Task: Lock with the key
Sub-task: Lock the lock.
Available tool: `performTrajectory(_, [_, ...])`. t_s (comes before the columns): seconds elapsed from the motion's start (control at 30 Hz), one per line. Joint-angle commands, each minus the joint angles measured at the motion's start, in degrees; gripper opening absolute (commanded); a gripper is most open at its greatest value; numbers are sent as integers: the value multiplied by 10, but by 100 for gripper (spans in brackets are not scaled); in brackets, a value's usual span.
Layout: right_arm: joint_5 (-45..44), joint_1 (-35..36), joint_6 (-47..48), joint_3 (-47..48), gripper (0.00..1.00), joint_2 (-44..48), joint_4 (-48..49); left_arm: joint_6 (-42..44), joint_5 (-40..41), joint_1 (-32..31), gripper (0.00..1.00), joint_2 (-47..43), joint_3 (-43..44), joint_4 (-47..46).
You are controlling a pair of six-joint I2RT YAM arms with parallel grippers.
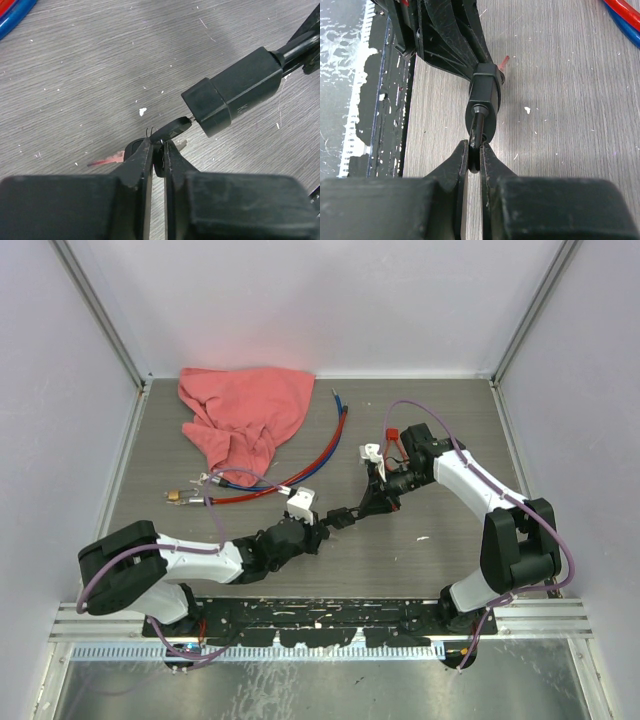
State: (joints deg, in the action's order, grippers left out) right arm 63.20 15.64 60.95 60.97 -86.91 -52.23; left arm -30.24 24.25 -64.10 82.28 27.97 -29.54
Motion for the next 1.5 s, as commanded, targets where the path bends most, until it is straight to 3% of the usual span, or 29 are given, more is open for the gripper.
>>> performTrajectory(0.0, [56,-1,3,29,1,11,-1,19,17,0,5,-9,6,-34])
performTrajectory(0.1, [54,-1,2,30,1,10,-2,26,25,0,0,-16,4,-20])
performTrajectory(0.37, [64,-8,-4,32,1,12,-1,56,59,0,0,-40,-6,43])
performTrajectory(0.73, [81,-14,-14,35,1,10,-1,81,81,5,0,-80,-57,47])
performTrajectory(1.13, [79,-33,-27,36,1,8,8,60,7,54,0,-151,-76,66])
performTrajectory(1.47, [56,-94,-174,10,1,29,135,-24,-148,129,0,-178,-79,6])
